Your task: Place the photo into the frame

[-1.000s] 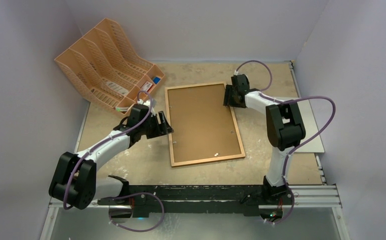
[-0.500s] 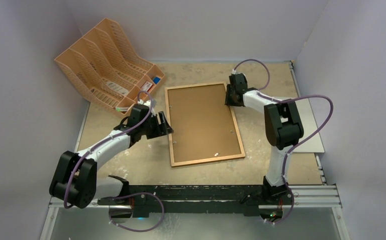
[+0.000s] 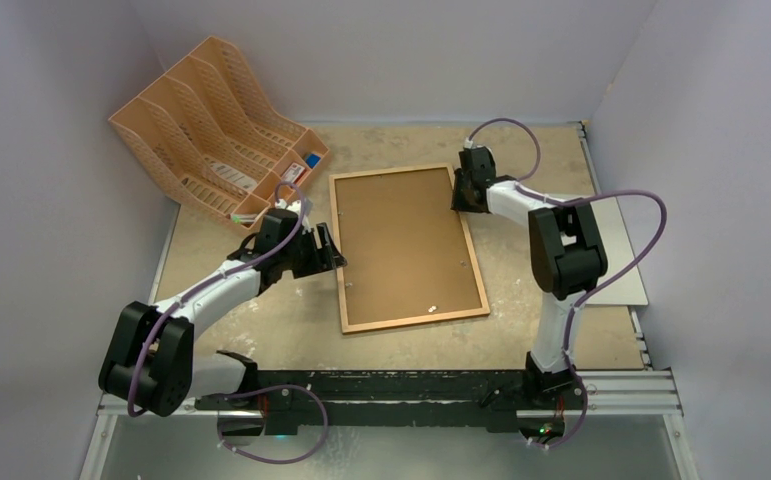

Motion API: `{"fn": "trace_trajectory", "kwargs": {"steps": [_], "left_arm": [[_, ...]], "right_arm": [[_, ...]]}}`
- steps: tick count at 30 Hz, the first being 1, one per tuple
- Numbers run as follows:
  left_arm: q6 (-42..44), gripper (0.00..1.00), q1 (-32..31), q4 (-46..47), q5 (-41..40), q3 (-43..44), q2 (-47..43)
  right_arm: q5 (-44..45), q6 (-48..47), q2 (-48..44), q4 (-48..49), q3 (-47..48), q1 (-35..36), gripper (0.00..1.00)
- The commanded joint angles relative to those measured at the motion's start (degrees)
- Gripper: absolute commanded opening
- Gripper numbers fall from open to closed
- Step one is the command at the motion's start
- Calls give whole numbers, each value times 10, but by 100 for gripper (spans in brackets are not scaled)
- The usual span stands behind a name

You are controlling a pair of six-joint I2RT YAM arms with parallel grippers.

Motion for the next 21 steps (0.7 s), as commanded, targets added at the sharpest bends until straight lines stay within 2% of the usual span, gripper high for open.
{"fn": "trace_trajectory", "kwargs": {"steps": [1,3,8,11,16,21], "left_arm": [[4,64,4,11,1,-1,0],[4,64,4,10,1,-1,-2],[4,64,4,4,0,-1,-9],[5,64,4,4,5,-2,-10],[2,64,4,7,12,-6,-10],[0,64,4,10,14,-11,-12]], "right_arm": [[-22,9,-28,2,-25,-2,27],[-33,20,-45,12,-33,-2,33],[-15,60,-95,1,-36,-2,60],[12,77,-139,-4,-54,-3,67],[41,93,-204,-22,-92,-3,70],[17,109,-237,-48,-130,-3,70]]}}
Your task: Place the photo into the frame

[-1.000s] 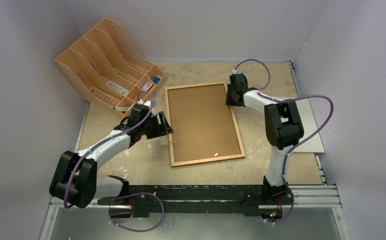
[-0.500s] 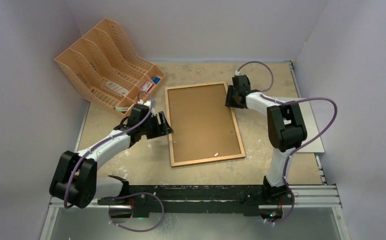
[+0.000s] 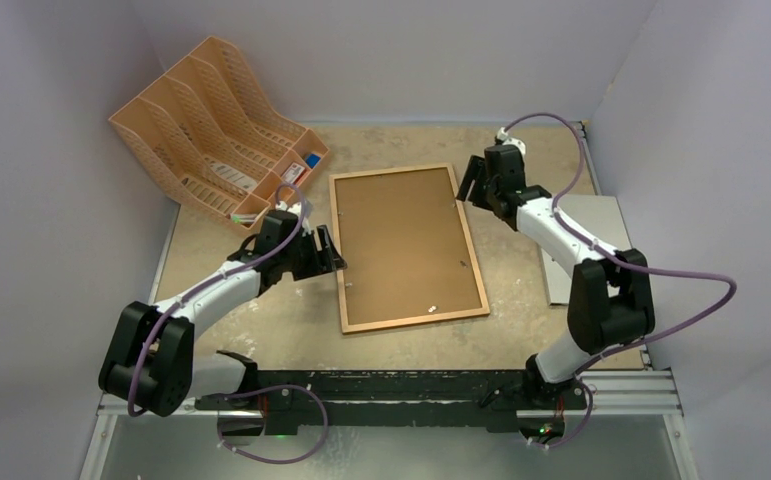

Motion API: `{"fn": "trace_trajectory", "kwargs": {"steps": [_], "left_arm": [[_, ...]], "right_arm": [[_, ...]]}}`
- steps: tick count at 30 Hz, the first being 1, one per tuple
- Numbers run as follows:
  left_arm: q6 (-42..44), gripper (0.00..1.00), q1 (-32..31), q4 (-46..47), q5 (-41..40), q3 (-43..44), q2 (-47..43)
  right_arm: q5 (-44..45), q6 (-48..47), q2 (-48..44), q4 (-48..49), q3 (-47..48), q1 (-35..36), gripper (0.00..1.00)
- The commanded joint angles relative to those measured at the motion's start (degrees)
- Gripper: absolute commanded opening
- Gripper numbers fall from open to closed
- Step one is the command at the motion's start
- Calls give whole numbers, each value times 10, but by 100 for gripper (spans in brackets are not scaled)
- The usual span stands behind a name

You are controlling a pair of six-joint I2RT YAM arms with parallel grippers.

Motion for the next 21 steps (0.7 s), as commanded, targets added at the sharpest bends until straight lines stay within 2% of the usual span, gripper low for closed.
{"fn": "trace_trajectory", "kwargs": {"steps": [1,6,12,16,21], "left_arm": [[0,64,4,14,8,-10,-13],[-10,64,4,22,8,-29,-21],[-24,64,4,42,34,-48,-22],[-36,64,4,64,52,-60,-22],[-41,64,4,73,58,-64,-7]], "right_arm": [[-4,33,-24,-46,-49,0,70],[-19,55,-52,-75,-127,1,71],[-64,59,-91,-57,-215,1,71],[-101,55,-105,-37,-245,2,68],[-89,45,-93,-34,-244,3,66]]}}
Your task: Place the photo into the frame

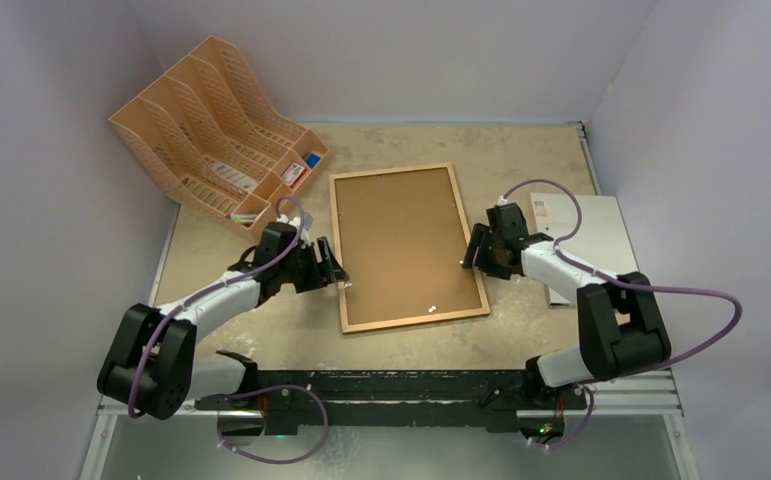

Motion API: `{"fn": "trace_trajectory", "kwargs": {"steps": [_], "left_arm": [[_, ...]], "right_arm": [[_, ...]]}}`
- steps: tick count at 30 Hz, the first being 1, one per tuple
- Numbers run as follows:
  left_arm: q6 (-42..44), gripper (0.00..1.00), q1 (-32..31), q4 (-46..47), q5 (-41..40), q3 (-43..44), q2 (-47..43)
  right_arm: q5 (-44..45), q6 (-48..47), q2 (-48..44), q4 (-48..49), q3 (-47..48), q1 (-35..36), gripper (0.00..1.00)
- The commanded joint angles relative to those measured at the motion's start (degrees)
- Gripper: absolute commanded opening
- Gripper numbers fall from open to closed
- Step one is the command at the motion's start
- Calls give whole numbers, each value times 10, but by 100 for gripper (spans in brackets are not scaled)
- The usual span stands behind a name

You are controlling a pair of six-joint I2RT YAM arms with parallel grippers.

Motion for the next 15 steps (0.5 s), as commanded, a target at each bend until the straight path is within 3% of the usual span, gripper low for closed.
{"fn": "trace_trajectory", "kwargs": {"steps": [1,15], "left_arm": [[-11,64,4,34,20,-5,4],[-1,60,4,26,6,-2,-2]], "right_arm": [[-8,-6,5,18,2,3,65],[37,-22,59,15,32,31,59]]}}
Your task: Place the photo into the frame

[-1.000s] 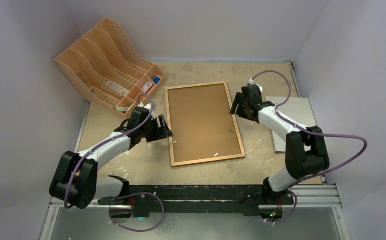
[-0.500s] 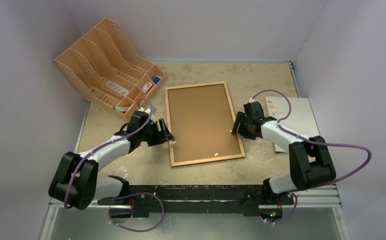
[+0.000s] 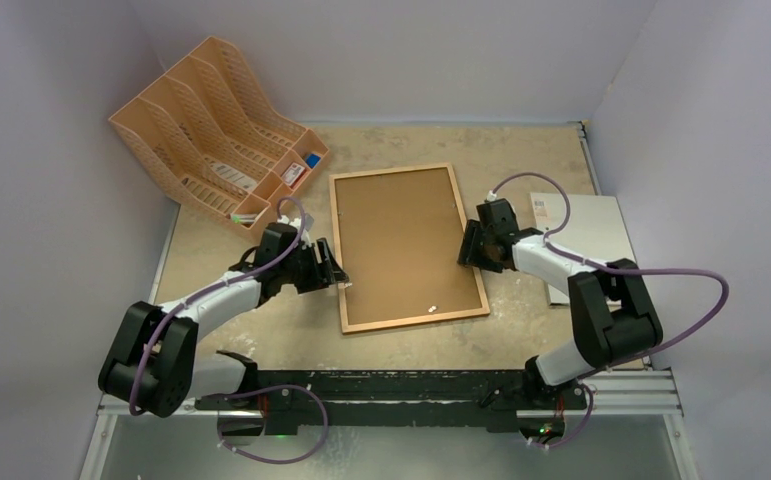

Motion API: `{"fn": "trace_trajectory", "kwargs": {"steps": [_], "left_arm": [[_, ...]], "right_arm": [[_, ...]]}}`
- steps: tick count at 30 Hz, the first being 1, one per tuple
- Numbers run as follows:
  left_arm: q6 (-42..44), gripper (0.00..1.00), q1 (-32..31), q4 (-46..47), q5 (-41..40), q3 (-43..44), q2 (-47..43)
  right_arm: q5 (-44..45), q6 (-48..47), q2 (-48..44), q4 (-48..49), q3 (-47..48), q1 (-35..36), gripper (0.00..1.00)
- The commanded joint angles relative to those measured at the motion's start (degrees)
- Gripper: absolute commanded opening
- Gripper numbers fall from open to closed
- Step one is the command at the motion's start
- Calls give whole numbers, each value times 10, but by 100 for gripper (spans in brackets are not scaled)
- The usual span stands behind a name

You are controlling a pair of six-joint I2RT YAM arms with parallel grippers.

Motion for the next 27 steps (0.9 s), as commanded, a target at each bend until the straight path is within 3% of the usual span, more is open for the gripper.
{"fn": "trace_trajectory", "kwargs": {"steps": [1,16,27], "left_arm": [[-1,60,4,13,-3,2,-8],[2,58,4,14,-3,1,-6],[2,57,4,13,-3,0,-9]], "right_arm": [[28,-4,17,-14,6,9,58],[66,27,-7,-18,-5,12,30],[29,13,-26,7,-21,13,11]]}}
